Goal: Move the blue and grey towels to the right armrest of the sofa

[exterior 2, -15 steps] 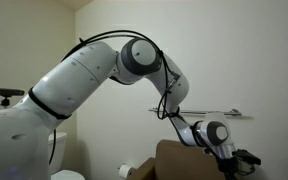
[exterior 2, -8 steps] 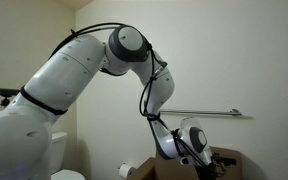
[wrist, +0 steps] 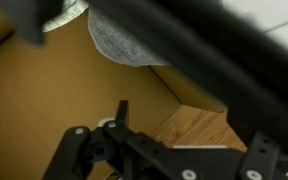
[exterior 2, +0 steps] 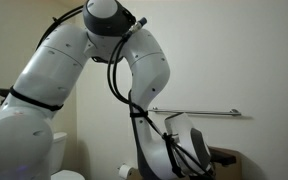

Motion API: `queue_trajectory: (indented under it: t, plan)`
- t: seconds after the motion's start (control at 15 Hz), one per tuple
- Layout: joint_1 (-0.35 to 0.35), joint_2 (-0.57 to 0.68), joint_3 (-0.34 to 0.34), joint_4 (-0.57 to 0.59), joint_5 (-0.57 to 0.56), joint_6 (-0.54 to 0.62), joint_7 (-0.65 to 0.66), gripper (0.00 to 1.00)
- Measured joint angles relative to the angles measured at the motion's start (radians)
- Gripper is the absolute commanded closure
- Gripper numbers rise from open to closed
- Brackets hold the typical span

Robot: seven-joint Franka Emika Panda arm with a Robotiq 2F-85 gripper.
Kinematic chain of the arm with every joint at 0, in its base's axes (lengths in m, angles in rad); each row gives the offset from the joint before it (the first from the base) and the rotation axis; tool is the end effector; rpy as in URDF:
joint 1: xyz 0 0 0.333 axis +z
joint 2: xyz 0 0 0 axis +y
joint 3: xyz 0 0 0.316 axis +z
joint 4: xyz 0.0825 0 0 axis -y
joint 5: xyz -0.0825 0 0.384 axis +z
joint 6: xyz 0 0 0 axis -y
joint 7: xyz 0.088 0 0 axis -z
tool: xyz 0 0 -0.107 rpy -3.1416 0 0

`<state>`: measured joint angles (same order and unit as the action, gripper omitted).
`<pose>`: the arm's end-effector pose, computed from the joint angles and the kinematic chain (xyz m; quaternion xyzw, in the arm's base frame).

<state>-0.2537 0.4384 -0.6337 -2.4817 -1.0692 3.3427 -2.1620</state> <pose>0.3450 -0.3030 0.1695 0.3243 0.9254 -0.1198 0.1553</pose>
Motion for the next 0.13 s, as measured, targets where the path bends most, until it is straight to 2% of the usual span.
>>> queue_trajectory:
  t: [0.13]
  plan:
    - [0.000,-0.013,0.001,-0.008,-0.002,0.002,0.000,0.00]
